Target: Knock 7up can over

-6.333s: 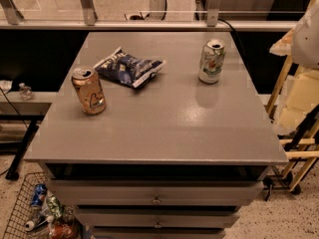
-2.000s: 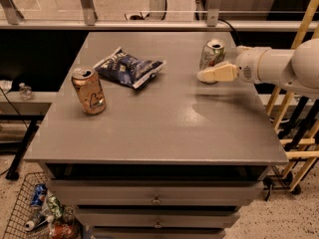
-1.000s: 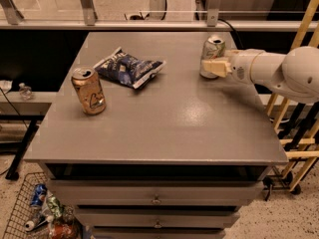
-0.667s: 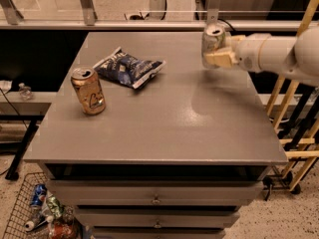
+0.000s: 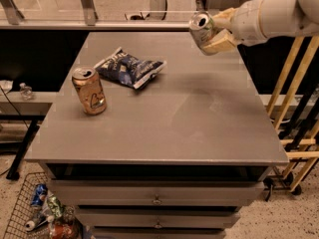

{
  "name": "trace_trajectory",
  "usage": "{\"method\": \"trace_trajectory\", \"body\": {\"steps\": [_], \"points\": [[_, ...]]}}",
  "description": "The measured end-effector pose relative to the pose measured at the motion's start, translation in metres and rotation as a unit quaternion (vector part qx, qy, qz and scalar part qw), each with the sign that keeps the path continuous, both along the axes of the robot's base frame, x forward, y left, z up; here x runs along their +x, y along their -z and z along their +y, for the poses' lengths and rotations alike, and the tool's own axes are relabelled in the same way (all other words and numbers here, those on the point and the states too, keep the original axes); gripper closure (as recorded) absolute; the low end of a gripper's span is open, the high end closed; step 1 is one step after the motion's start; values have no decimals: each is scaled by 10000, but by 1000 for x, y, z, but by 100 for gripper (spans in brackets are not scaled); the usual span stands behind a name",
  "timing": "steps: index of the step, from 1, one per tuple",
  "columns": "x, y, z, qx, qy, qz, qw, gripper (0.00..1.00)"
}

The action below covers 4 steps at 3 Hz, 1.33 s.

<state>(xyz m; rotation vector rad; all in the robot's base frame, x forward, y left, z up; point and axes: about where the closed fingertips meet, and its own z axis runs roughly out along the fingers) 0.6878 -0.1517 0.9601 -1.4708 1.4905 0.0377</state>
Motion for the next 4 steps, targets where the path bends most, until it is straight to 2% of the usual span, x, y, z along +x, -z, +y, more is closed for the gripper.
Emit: {"method": "trace_trajectory", "body": {"steps": [1,2,3,4], "points": [[-16,6,34,-1380,-897,7,9864,100],[-49,37,59,-2514,-1777,452,9504,100],[-85,73,57,-3292,-2422,1150,9054,100],[-119,100,47,-3993,-2834,1772,8537,100]]}}
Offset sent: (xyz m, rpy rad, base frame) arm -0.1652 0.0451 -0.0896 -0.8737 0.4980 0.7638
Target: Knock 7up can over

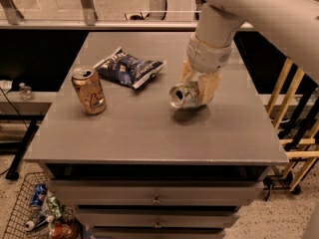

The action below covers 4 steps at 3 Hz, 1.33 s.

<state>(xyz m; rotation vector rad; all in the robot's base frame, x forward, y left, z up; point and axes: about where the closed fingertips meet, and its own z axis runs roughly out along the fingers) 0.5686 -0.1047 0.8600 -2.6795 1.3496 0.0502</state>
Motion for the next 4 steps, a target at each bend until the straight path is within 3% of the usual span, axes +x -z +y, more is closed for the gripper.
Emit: {"method": "trace_trajectory", "body": {"steps": [1,4], "points": [[-15,17,-8,-634,-174,225,9976,98],[-8,17,-4,-555,-162,76,9983,29]]}}
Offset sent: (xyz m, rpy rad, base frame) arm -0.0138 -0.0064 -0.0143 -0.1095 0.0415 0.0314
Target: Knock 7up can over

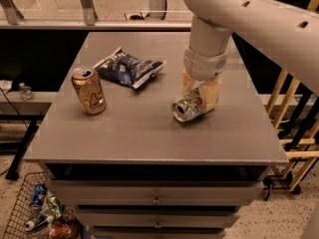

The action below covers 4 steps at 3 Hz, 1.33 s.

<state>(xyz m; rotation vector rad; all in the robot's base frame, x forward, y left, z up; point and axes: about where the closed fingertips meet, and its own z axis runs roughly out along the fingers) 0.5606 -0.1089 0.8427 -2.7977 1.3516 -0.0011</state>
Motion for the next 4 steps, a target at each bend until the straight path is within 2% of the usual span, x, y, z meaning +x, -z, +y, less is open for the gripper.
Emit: {"method": "trace_trajectory", "body": {"steps": [1,2,3,4], "points": [[2,0,1,25,0,-50,10000,5],[4,0,2,41,0,-82,10000,0],[8,-3,1,21,-29,-163,9999,0],[22,-15,-3,-43,-117,-403,9991,0]]}}
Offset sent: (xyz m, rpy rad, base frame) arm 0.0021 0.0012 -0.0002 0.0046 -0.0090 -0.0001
